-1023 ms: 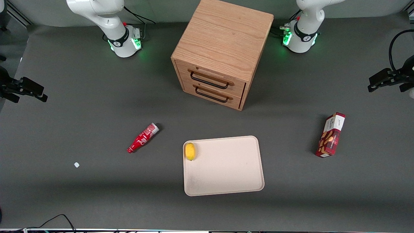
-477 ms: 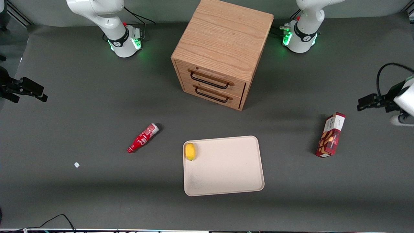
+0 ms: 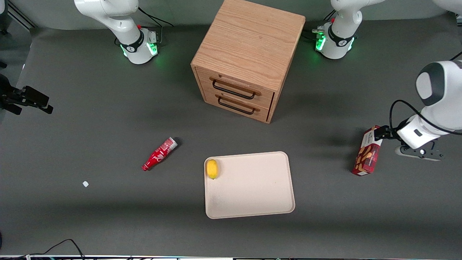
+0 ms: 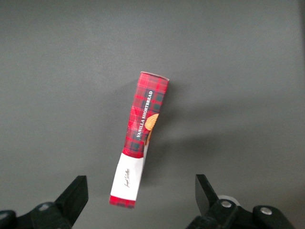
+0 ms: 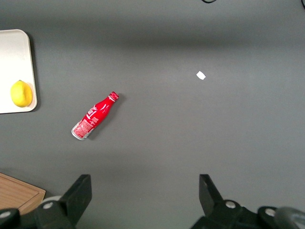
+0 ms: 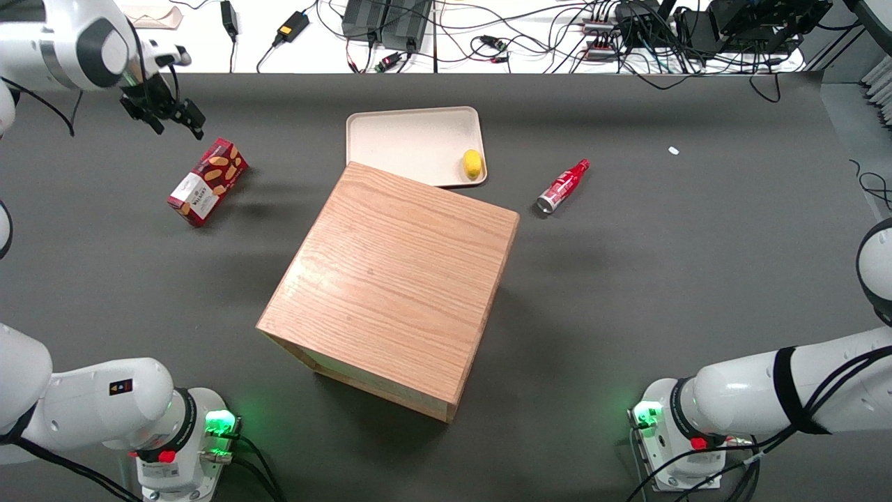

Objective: Place red cookie box on tray
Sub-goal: 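Lower the open left gripper over the cookie box's end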

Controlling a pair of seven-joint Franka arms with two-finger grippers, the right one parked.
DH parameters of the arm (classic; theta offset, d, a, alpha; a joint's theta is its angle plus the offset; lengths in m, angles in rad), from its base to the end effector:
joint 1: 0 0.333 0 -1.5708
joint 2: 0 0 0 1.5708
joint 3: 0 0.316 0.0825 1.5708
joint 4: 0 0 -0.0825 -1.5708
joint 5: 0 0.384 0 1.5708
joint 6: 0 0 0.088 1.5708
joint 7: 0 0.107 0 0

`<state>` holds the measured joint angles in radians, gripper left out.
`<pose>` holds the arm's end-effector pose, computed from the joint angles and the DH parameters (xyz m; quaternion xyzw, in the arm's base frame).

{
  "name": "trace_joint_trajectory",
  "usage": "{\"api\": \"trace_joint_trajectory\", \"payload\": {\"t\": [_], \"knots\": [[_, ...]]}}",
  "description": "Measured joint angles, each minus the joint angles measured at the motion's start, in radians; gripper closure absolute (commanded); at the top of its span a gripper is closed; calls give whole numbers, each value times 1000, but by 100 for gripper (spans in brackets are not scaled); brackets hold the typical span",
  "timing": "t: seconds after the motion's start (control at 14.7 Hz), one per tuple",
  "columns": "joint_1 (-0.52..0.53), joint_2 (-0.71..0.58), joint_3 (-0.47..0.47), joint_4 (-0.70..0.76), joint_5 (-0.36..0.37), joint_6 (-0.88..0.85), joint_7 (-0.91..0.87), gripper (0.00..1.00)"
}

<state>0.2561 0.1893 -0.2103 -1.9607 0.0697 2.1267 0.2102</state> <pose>0.5914 0.0342 0.3800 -0.9950 0.0991 0.0104 0.0085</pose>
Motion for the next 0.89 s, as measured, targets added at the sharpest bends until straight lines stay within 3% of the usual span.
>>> {"api": "trace_joint_trajectory", "payload": {"t": [0.48, 0.89], "knots": [[0, 77, 2, -123, 94, 263, 12, 0], [1, 167, 29, -164, 109, 428, 57, 0]]}}
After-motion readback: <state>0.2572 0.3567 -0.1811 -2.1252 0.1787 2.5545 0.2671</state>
